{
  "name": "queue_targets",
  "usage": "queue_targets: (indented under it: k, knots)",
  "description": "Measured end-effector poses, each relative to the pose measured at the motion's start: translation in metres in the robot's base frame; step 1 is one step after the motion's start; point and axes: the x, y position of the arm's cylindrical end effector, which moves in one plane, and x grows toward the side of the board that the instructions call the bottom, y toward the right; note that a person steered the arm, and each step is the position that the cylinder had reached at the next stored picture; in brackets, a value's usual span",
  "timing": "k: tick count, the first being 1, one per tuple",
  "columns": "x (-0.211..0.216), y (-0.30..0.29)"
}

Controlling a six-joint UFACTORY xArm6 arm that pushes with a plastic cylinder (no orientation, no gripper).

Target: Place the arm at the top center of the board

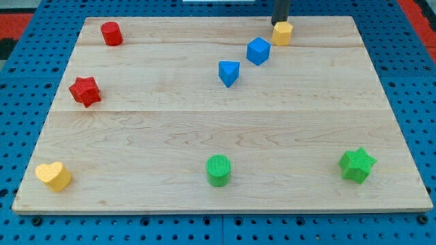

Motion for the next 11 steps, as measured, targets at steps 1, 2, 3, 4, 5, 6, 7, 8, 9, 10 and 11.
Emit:
queue_targets:
  k: [1, 2, 3, 4, 5, 6, 7, 8, 9, 10, 11]
  knots:
    - [0.003, -0.002]
    - [0.003, -0.012]
    - [-0.019, -0.025]
    - [-0.019, -0.025]
    - [-0.019, -0.025]
    - [-0.019, -0.025]
    - [-0.019, -0.026]
    - [-0.019, -0.026]
    - [-0.019, -0.029]
    - [-0.020, -0.055]
    - [-0.018, -0.097]
